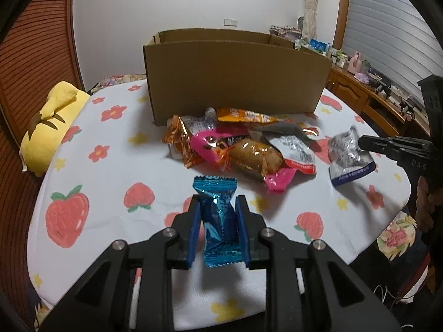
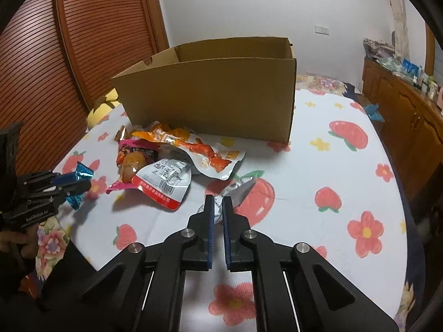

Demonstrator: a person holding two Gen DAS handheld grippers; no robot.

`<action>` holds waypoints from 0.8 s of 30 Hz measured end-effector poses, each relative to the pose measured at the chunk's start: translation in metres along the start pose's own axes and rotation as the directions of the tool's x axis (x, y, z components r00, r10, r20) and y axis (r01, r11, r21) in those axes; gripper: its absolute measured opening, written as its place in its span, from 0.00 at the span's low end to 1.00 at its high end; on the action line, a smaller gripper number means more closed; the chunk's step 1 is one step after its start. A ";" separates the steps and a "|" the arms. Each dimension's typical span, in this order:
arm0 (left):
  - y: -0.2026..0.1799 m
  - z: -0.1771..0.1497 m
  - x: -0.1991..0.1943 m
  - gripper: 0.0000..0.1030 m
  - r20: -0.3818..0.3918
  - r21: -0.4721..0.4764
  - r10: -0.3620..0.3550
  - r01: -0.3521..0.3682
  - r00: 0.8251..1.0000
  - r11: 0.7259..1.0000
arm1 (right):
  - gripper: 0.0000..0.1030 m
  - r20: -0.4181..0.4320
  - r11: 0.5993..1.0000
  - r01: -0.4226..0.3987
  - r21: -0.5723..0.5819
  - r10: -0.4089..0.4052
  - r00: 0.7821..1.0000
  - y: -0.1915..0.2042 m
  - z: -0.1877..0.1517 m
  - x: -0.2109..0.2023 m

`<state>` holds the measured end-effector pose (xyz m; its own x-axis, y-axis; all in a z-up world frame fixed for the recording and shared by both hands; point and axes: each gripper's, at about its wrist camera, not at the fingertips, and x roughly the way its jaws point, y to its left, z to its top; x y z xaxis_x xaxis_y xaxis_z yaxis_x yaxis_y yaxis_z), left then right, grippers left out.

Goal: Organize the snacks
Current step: 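Lower the right tool onto the silver sealed packet and close on it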

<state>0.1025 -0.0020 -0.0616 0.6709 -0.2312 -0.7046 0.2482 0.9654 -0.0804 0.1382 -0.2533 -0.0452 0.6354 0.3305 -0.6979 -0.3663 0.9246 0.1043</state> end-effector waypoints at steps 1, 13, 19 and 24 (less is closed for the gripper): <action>0.000 0.002 -0.001 0.22 0.005 0.001 -0.002 0.002 1.000 1.000 | 0.02 0.000 1.000 0.003 -0.002 -0.003 1.000 0.000 0.000 -0.001; -0.003 0.002 -0.005 0.22 0.013 0.000 -0.011 0.011 1.000 1.000 | 0.23 -0.036 0.996 0.081 0.027 -0.080 0.996 -0.007 -0.005 0.008; 0.000 -0.002 -0.006 0.22 0.013 -0.007 -0.019 0.019 1.000 1.000 | 0.55 -0.011 0.989 0.104 0.107 -0.104 0.995 -0.016 -0.023 -0.004; 0.000 -0.005 -0.003 0.22 0.005 -0.015 -0.029 0.030 1.000 0.999 | 0.62 -0.059 0.985 0.096 0.146 -0.088 0.994 -0.018 -0.036 0.006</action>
<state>0.0970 -0.0008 -0.0633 0.6668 -0.2602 -0.6984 0.2572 0.9598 -0.1120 0.1245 -0.2749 -0.0765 0.6237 0.2360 -0.7452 -0.2007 0.9697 0.1391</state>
